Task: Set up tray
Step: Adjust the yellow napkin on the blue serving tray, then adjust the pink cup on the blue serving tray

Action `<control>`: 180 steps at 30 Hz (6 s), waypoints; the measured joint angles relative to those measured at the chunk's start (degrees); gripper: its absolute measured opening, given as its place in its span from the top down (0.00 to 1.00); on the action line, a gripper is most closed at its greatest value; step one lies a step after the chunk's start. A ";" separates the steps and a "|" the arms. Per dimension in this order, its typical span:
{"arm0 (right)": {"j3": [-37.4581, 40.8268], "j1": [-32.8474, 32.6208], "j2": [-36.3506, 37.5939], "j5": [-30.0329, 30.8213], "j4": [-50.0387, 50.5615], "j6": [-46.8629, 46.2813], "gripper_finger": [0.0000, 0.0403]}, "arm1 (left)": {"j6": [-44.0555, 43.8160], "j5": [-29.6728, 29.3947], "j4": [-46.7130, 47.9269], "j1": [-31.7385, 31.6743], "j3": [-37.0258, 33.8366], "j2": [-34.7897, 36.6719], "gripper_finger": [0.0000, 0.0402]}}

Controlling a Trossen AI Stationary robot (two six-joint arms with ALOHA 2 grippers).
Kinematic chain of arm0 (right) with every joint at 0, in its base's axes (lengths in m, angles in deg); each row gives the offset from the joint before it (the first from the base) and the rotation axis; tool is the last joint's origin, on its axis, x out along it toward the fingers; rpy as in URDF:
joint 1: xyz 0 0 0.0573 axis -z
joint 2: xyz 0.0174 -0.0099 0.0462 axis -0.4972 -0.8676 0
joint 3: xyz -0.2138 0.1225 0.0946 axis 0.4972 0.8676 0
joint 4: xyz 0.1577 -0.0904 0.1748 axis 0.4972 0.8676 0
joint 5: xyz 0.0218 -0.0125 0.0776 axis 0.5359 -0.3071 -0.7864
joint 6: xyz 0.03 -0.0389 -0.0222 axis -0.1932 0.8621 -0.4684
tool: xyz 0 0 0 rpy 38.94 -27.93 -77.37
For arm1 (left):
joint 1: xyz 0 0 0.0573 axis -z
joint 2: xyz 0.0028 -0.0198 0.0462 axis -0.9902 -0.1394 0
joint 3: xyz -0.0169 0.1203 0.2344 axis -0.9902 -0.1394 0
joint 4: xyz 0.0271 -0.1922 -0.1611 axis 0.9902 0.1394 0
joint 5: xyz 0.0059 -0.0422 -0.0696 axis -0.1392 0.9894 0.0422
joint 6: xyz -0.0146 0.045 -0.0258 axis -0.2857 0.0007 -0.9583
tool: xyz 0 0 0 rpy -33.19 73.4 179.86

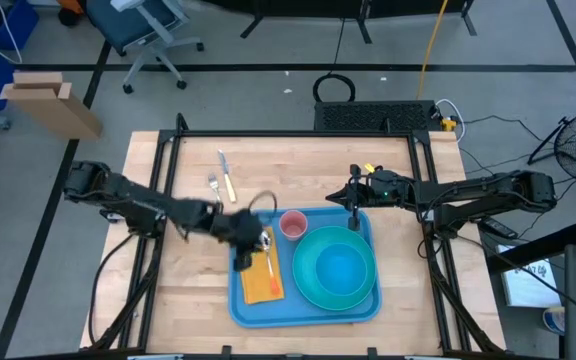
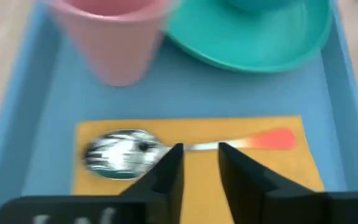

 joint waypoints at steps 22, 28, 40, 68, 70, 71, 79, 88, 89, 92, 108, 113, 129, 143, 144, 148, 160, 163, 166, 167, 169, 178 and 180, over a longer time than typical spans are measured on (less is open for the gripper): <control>0.00 0.00 0.00 0.01 -3.13 -0.67 1.00 | -6.33 -8.86 -7.32 16.73 0.26 -16.91 0.99; 0.00 0.00 0.00 0.01 -2.83 -0.49 1.00 | -5.37 -6.99 -5.86 16.45 0.24 -16.66 0.99; 0.00 0.00 0.00 -0.01 -2.13 -1.13 1.00 | -5.19 -4.72 -1.25 16.55 0.24 -16.62 0.99; 0.00 -0.18 0.00 -0.14 -1.71 -1.45 1.00 | 13.51 -19.05 -5.67 20.44 -0.13 -3.89 0.99; 0.00 -0.20 0.00 -0.17 -1.13 -1.82 1.00 | 14.26 -22.93 -3.29 20.85 -0.02 -1.41 0.99; 0.00 -0.20 0.00 -0.18 -0.88 -2.09 1.00 | 14.03 -24.13 -1.42 21.02 -0.02 0.10 0.99; 0.00 -0.20 0.00 -0.18 -0.14 -2.63 1.00 | 10.64 -33.86 1.85 20.60 -1.25 9.91 0.99; -0.04 -0.20 -2.32 -3.41 0.16 -5.50 1.00 | 5.28 -39.21 0.83 13.45 -6.27 11.70 0.99; -0.04 -0.19 -2.93 -4.09 -0.17 -5.45 1.00 | 5.10 -39.18 -0.23 12.83 -6.91 11.70 0.98; -0.81 -0.20 -4.69 -4.53 0.16 -5.62 1.00 | 5.27 -38.13 -4.04 11.03 -8.78 11.70 0.97; -22.37 -0.93 -19.53 -9.35 26.64 -14.87 1.00 | 3.02 -31.43 -6.34 5.39 -9.14 10.52 0.98; -24.12 -2.07 -22.69 -7.75 26.62 -15.77 1.00 | 1.74 -29.89 -6.92 4.39 -9.14 7.83 0.98; -24.26 -2.45 -22.91 -5.69 22.61 -15.99 1.00 | 2.11 -25.50 -16.90 2.32 -9.11 0.64 0.99; -24.17 -5.14 -28.22 -6.10 19.67 -17.48 1.00 | 3.10 -24.06 -17.96 2.26 -9.11 0.66 0.96; -24.17 -5.16 -28.48 -6.11 19.45 -17.48 1.00 | 3.10 -23.89 -17.93 2.26 -9.11 0.66 0.96; -24.17 -5.07 -29.33 -6.11 18.31 -17.70 1.00 | 2.92 -23.77 -17.79 2.26 -9.11 0.66 0.98; -24.15 -5.52 -29.27 -9.27 15.50 -16.70 1.00 | 3.82 -23.78 -17.80 2.18 -9.11 0.66 0.98; -24.15 -5.87 -29.27 -9.22 15.66 -16.55 1.00 | 4.13 -23.78 -17.83 2.18 -9.11 0.66 0.99; -24.15 -5.85 -29.27 -9.36 15.99 -16.21 1.00 | 4.17 -23.75 -17.82 2.11 -9.11 0.66 0.97; -24.15 -5.83 -29.27 -9.22 16.20 -16.05 1.00 | 4.17 -23.60 -17.79 2.09 -9.11 0.66 0.96; -24.15 -5.79 -29.27 -8.33 16.27 -15.95 1.00 | 4.16 -23.45 -17.68 2.09 -9.11 0.66 0.95; -24.15 -4.48 -29.24 -5.43 14.97 -15.43 1.00 | 4.08 -22.36 -17.36 2.11 -9.11 0.66 0.96; -24.15 -4.31 -29.24 -8.66 14.40 -15.28 1.00 | 4.20 -22.36 -17.37 2.11 -9.11 0.66 0.98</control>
